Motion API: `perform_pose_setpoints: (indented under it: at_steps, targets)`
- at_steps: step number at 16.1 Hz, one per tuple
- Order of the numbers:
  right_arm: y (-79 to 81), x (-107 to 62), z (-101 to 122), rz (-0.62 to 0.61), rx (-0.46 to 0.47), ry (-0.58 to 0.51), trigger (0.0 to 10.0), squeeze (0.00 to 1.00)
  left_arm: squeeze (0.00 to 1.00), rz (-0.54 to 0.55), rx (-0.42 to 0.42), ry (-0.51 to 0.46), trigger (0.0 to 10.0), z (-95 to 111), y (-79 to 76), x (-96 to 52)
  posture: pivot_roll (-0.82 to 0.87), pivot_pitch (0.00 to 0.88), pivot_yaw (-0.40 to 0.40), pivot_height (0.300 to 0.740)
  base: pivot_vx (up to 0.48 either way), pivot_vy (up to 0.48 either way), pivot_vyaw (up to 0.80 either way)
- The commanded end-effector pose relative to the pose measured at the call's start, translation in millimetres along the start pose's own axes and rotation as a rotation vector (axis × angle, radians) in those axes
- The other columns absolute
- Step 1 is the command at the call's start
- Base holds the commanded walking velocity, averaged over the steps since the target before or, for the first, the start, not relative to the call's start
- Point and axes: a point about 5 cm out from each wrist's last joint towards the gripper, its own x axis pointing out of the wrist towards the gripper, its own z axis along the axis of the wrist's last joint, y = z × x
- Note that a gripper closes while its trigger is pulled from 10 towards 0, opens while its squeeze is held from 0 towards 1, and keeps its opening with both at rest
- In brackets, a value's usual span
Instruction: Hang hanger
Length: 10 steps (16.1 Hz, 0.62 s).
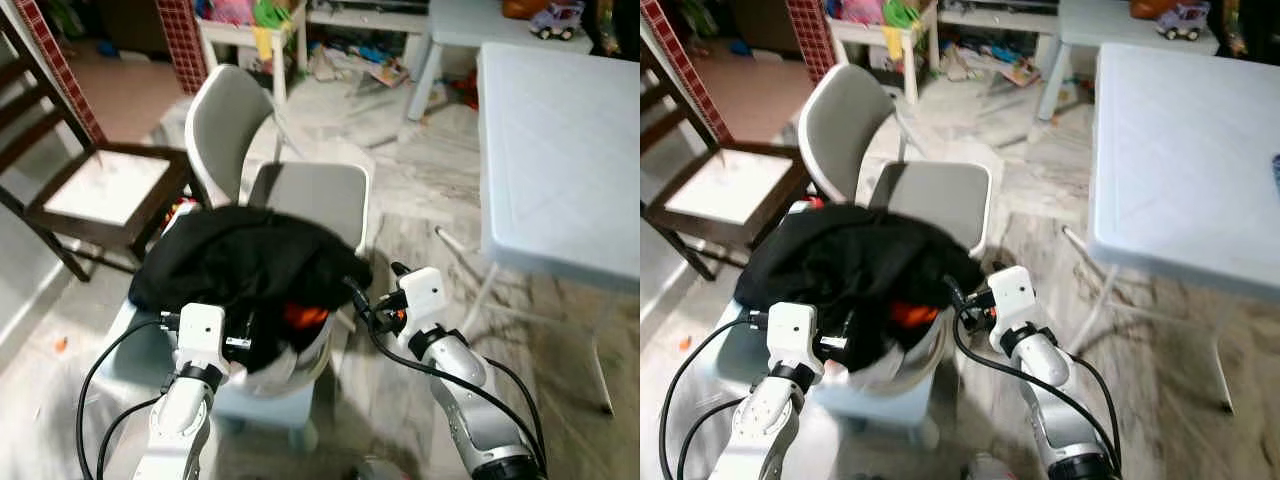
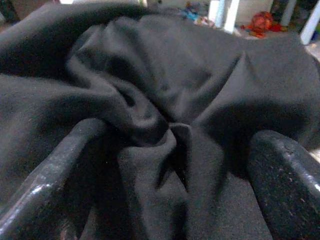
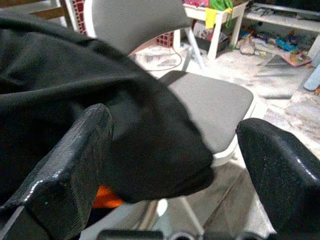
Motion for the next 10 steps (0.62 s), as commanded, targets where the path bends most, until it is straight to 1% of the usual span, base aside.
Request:
perform_pose_setpoints:
  at_steps: [1, 2, 3, 5, 6, 7, 8, 9, 10]
  targets:
    - [-4.1, -4.0, -2.6, -0.012, -0.004, 0.014, 10.0, 0.00, 0.00, -0.034, 0.055, -0.023, 10.0, 3.2, -5.7, 0.1, -0.15, 0.135, -0.038, 0.740, 0.000, 0.000, 0.00]
    - [-3.8, -3.9, -2.8, -0.012, -0.004, 0.015, 10.0, 0.00, 0.00, -0.060, 0.082, -0.047, 10.0, 5.9, -6.2, 0.8, -0.15, 0.136, -0.038, 0.740, 0.000, 0.000, 0.00]
    - [-2.9, -3.9, -3.0, -0.011, -0.003, 0.016, 10.0, 0.00, 0.00, -0.087, 0.128, -0.066, 10.0, 7.9, -6.0, 0.9, -0.15, 0.138, -0.037, 0.740, 0.000, 0.000, 0.00]
    - [-1.7, -4.5, -4.4, -0.007, -0.002, 0.020, 10.0, 0.00, 0.00, -0.088, 0.137, -0.054, 10.0, 6.4, -3.8, 0.8, -0.15, 0.137, -0.035, 0.740, 0.000, 0.000, 0.00]
    - [-1.1, -4.7, -4.8, -0.006, -0.002, 0.021, 10.0, 0.00, 0.00, -0.102, 0.158, -0.054, 10.0, 6.5, -3.3, 0.2, -0.14, 0.139, -0.034, 0.740, 0.000, 0.000, 0.00]
    - [-1.2, -4.3, -5.3, -0.006, 0.000, 0.023, 10.0, 0.00, 0.00, -0.153, 0.211, -0.079, 10.0, 8.4, -5.9, -0.9, -0.14, 0.140, -0.034, 0.740, 0.000, 0.000, 0.00]
    - [0.1, -3.5, -5.4, -0.005, 0.001, 0.023, 10.0, 0.00, 0.00, -0.183, 0.241, -0.075, 10.0, 7.4, -5.7, -1.3, -0.14, 0.141, -0.034, 0.740, 0.000, 0.000, 0.00]
    - [0.8, -3.1, -5.4, -0.002, 0.003, 0.023, 10.0, 0.00, 0.00, -0.203, 0.236, -0.049, 10.0, 3.6, -5.8, -1.2, -0.14, 0.141, -0.033, 0.740, 0.000, 0.000, 0.00]
    - [2.1, -2.4, -5.5, 0.001, 0.004, 0.024, 10.0, 0.00, 0.00, -0.249, 0.244, -0.023, 10.0, -1.6, -6.7, -2.9, -0.13, 0.145, -0.033, 0.740, 0.000, 0.000, 0.00]
